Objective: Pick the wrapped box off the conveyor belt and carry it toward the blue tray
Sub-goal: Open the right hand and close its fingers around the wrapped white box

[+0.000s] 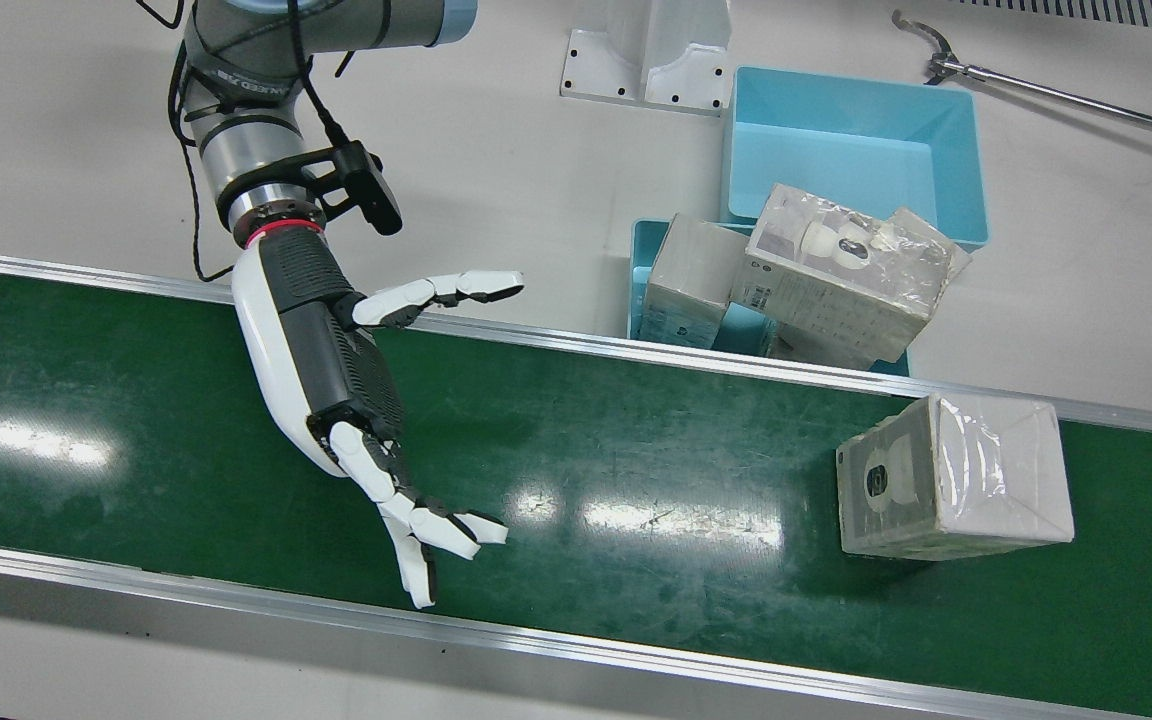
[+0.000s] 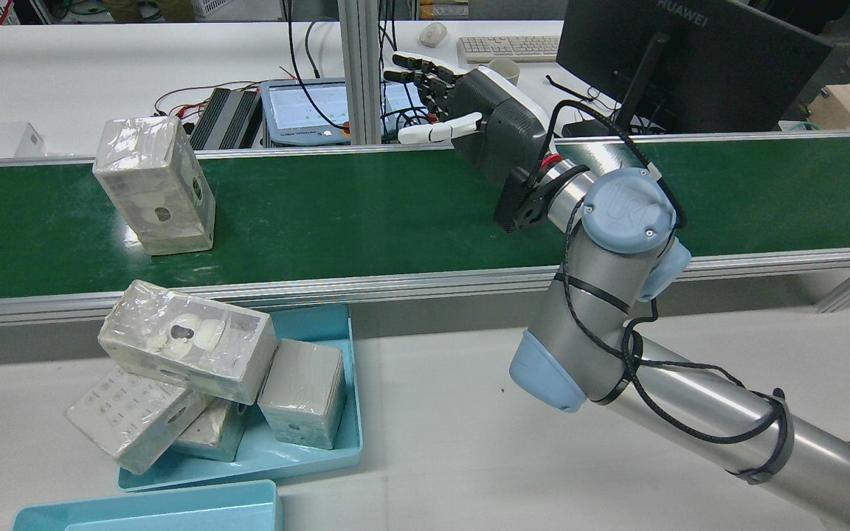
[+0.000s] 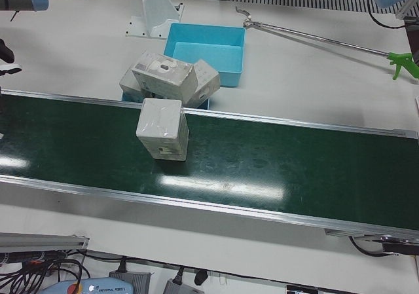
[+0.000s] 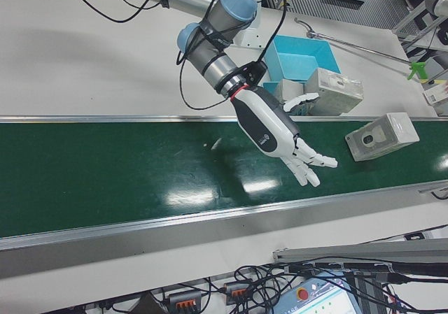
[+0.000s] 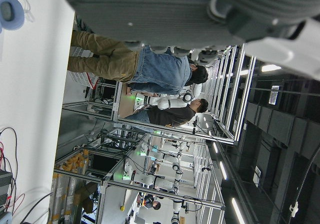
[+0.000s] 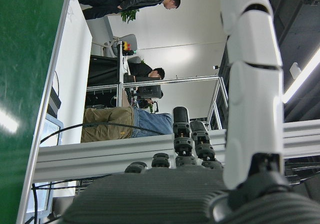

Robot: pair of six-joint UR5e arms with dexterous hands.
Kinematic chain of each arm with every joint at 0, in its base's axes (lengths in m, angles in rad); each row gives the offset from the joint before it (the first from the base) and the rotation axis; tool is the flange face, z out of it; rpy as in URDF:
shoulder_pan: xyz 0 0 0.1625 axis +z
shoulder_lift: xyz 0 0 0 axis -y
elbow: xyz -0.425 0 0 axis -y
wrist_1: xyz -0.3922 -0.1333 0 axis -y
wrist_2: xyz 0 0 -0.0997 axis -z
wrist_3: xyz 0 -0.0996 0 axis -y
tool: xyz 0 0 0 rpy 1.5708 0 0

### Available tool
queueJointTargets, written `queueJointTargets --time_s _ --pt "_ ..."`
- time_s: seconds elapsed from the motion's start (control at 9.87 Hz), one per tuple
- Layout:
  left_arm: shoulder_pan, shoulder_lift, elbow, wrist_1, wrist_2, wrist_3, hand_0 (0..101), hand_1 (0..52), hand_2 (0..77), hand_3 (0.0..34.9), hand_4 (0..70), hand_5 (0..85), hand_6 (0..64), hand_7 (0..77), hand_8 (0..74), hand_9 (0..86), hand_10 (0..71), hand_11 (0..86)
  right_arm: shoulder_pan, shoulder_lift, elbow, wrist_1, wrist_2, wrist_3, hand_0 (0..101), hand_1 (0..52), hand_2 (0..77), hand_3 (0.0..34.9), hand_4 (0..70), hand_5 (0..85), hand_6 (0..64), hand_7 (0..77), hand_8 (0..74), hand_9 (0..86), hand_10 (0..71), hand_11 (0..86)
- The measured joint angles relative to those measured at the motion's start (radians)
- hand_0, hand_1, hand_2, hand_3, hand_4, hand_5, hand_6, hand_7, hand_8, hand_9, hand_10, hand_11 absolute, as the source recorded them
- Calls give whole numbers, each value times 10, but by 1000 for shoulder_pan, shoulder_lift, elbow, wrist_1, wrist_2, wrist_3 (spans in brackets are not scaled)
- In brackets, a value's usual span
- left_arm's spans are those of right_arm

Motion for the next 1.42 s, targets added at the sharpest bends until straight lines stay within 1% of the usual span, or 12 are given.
queueJointTargets --time_s 0.1,0.2,0.3,0.41,0.51,0.71,0.81,1.01,1.11,1.22,1.32,1.42 --pt "0 0 0 0 0 0 0 0 11 0 0 11 5 5 5 0 0 5 -30 29 -16 -1 28 -13 487 169 125 0 87 142 76 207 16 33 0 11" --pt "0 0 0 0 0 0 0 0 5 0 5 11 5 5 5 0 0 5 -55 56 -29 -2 48 -34 487 169 125 0 87 142 76 207 16 33 0 11" --pt "0 0 0 0 0 0 0 0 5 0 5 11 5 5 5 0 0 5 -74 77 -46 -1 66 -55 492 185 153 0 87 136 71 207 16 60 0 11" --pt "0 0 0 0 0 0 0 0 11 0 0 11 0 5 5 0 5 5 -87 96 -69 0 86 -70 492 185 153 0 87 120 71 202 16 44 0 11" --pt "0 0 0 0 0 0 0 0 11 0 0 11 0 5 5 0 5 5 -94 116 -101 4 100 -77 492 175 153 0 65 115 60 169 16 44 0 5" --pt "0 0 0 0 0 0 0 0 11 0 0 11 5 5 5 0 5 5 -110 156 -179 39 113 -83 485 169 147 0 65 120 60 169 16 44 0 5" --pt "0 0 0 0 0 0 0 0 11 0 0 11 5 5 5 5 5 5 -124 167 -207 54 119 -86 485 169 142 0 82 120 60 191 16 44 0 5" --pt "0 0 0 0 0 0 0 0 5 0 0 11 5 5 5 0 5 5 -151 161 -218 65 128 -88 485 169 142 0 65 120 60 191 16 44 0 5" --pt "0 0 0 0 0 0 0 0 5 0 0 11 5 5 5 0 0 5 -162 146 -212 67 130 -88 485 169 131 0 60 120 60 164 16 22 0 5" --pt "0 0 0 0 0 0 0 0 11 0 0 11 0 5 5 0 5 5 -168 132 -207 68 131 -88 483 169 131 0 60 104 33 164 16 27 0 11" --pt "0 0 0 0 0 0 0 0 11 0 5 11 5 5 5 0 0 5 -170 121 -203 69 131 -86 484 169 131 0 60 109 49 164 22 33 0 11" --pt "0 0 0 0 0 0 0 0 5 0 0 11 5 5 5 0 0 5 -171 113 -201 69 131 -85 483 169 131 0 54 109 49 153 22 33 0 11"
